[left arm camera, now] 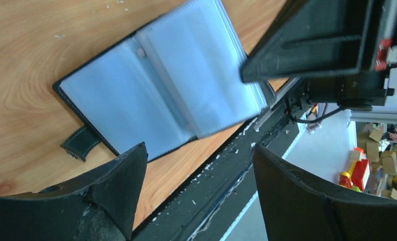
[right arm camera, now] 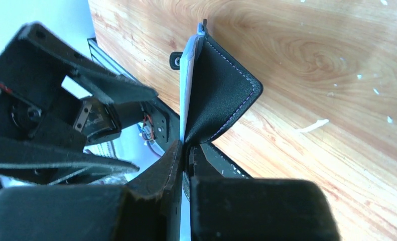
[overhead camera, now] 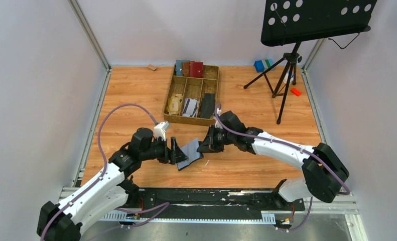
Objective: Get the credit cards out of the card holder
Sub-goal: Remove the credit card from the card holder.
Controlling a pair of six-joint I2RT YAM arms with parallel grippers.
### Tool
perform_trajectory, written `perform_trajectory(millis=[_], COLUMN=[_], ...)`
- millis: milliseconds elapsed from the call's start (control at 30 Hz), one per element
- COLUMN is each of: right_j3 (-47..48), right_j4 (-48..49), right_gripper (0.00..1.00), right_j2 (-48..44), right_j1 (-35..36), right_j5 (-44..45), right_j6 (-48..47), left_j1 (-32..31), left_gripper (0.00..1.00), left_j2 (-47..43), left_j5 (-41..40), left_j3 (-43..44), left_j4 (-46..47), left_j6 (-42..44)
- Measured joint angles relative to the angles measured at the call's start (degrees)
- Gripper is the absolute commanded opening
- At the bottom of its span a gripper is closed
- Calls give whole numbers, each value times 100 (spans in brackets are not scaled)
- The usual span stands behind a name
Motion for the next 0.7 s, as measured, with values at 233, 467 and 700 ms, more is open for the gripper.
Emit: perform_trajectory(millis=[233,467,700], right_j3=[221,352,398], right_j4=[-527,-518,140], right_gripper=[0,0,0], right_j2=[-22,-487,-1102], right_j1=[-654,-981,-1449], right_j5=[-435,-706,-973], right_j6=[437,455,514], left_j1=[-98,103,306], left_gripper=[100,100,100], left_j2=[-321,-376,-468], left_j5=[-155,-280,-229], left_j3=[-28,-33,22], left_j4=[-195,-160,378], left_j6=[-446,-1154,-2094])
